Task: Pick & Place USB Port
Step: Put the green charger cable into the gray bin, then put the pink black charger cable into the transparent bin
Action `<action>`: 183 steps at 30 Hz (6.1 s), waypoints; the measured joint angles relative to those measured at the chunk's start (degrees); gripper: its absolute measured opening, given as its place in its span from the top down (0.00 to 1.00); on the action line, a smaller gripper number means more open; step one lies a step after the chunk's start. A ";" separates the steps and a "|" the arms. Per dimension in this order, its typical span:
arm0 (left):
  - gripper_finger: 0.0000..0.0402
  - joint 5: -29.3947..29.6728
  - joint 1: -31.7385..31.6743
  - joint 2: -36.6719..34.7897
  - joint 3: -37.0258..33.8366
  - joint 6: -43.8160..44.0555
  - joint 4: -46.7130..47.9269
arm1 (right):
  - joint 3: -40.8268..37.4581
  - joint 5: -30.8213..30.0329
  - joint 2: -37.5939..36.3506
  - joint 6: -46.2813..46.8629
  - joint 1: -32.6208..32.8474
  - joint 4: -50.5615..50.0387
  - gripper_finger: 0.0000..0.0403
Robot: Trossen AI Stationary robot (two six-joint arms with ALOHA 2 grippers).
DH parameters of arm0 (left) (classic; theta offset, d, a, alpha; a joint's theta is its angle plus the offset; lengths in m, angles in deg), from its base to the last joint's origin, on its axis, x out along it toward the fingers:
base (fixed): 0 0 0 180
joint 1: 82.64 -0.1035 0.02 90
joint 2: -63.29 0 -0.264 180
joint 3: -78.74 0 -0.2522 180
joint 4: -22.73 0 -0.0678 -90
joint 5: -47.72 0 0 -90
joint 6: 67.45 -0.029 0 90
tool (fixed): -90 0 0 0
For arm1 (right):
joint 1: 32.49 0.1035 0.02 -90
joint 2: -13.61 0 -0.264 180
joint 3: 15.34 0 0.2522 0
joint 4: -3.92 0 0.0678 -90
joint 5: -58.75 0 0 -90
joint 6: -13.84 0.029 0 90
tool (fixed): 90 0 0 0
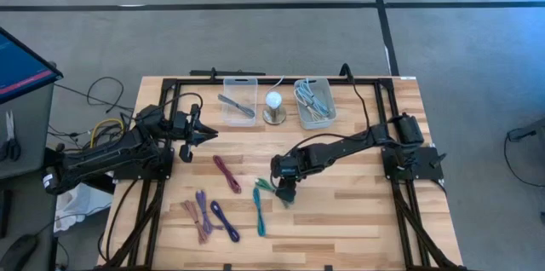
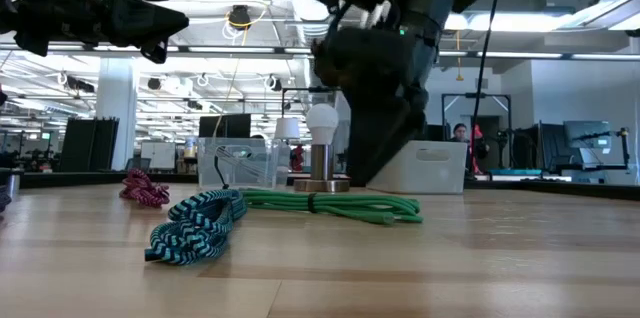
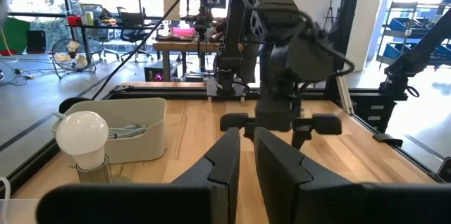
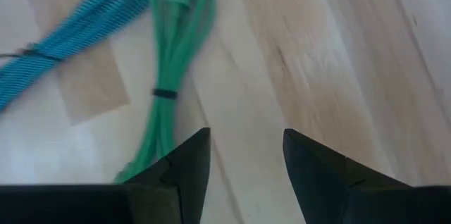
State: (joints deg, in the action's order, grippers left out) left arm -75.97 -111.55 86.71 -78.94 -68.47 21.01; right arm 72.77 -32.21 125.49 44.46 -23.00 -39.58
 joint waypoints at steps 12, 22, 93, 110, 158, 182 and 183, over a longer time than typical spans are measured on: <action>0.89 0.00 0.00 0.00 0.00 0.00 0.01 | -0.22 9.53 -0.01 0.91 2.31 5.19 0.59; 0.89 -0.01 0.00 0.00 0.00 0.00 0.01 | -0.11 5.37 1.75 2.43 3.68 6.69 0.59; 0.89 0.00 0.12 0.00 0.00 -0.02 0.02 | -20.69 -24.79 -34.86 -16.01 -18.47 4.83 1.00; 0.89 0.00 0.06 0.00 0.00 -0.20 0.02 | -33.00 -13.68 -35.66 -15.76 -39.01 19.28 1.00; 0.89 0.01 0.06 0.00 0.00 -0.17 -0.04 | -29.29 11.38 -39.54 -17.65 -34.90 25.53 0.81; 0.89 1.30 0.06 2.28 5.71 -10.49 16.63 | -29.76 7.21 -42.28 -36.17 -27.62 23.02 0.81; 0.89 1.29 0.06 2.17 5.75 -10.64 16.46 | -30.24 6.25 -43.39 -36.54 -27.73 22.25 0.81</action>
State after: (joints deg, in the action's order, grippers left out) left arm -74.68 -111.48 88.89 -73.19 -79.11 37.47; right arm 42.53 -25.96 82.11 7.92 -50.73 -17.34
